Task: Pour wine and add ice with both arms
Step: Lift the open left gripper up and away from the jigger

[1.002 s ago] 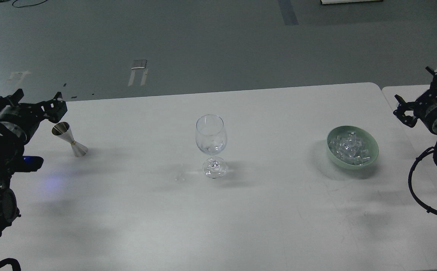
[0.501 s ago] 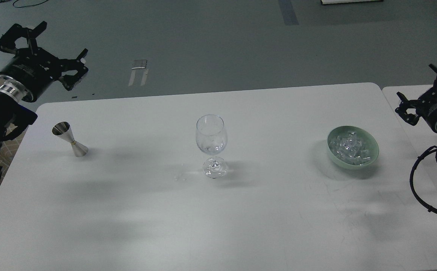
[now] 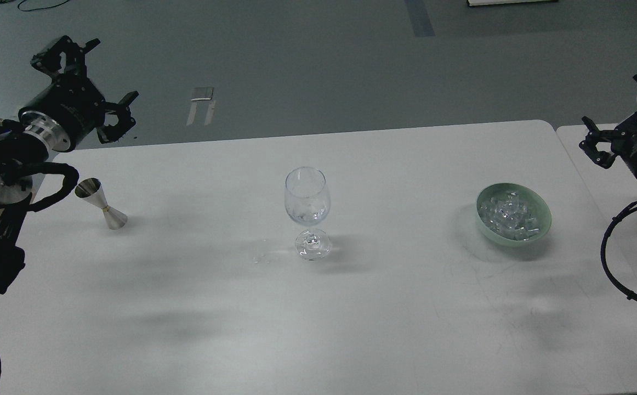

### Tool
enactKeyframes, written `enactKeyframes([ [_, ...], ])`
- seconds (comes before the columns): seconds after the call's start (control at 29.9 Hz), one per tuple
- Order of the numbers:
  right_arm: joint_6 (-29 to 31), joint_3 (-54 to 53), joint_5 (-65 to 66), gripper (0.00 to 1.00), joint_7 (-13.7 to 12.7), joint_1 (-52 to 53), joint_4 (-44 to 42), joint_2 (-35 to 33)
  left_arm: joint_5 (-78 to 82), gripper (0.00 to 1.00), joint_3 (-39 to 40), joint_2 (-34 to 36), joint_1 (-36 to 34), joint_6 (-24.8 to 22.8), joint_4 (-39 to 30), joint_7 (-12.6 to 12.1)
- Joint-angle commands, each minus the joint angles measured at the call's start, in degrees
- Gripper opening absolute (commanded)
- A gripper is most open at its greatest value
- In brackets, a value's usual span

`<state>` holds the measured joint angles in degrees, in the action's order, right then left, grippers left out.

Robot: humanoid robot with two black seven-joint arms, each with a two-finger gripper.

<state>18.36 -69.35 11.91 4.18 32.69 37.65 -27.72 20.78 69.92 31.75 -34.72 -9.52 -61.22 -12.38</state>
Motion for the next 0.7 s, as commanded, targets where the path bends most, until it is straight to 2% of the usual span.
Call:
enactKeyframes([
  [0.0,0.0,0.0,0.1,1.00,0.0,1.1,0.6,-0.3,0.6,0.98,0.1,0.0,-1.2,0.1,0.0,0.3],
  [0.13,0.0,0.1,0.2,1.00,-0.1,1.4,0.8,-0.8,0.4,0.98,0.5,-0.8,-1.9,-0.2,0.8,0.9],
  [0.23,0.1,0.2,0.6,1.00,-0.1,1.4,1.9,-1.5,-0.1,0.98,0.7,-1.2,-2.0,-0.6,0.8,2.6],
  [0.33,0.1,0.8,0.7,1.00,-0.1,1.3,4.3,-3.8,0.1,0.98,0.5,-1.3,-1.8,-0.6,0.9,8.1],
  [0.37,0.1,0.9,1.0,1.00,0.0,1.4,4.9,-4.9,0.0,0.98,0.2,-1.9,-1.6,-0.4,1.4,11.1],
  [0.47,0.1,1.1,3.7,1.00,0.0,1.2,6.6,-6.2,0.0,0.98,-0.4,-3.8,-1.6,0.3,2.6,16.1],
  [0.53,0.0,1.1,8.0,1.00,0.0,1.5,7.8,-6.8,0.0,0.98,-0.4,-5.3,-1.4,0.0,2.7,17.0],
  [0.67,-0.5,1.2,15.5,1.00,-0.4,2.6,10.0,-7.9,0.0,0.98,-0.4,-6.8,-1.1,-0.7,2.3,16.9],
])
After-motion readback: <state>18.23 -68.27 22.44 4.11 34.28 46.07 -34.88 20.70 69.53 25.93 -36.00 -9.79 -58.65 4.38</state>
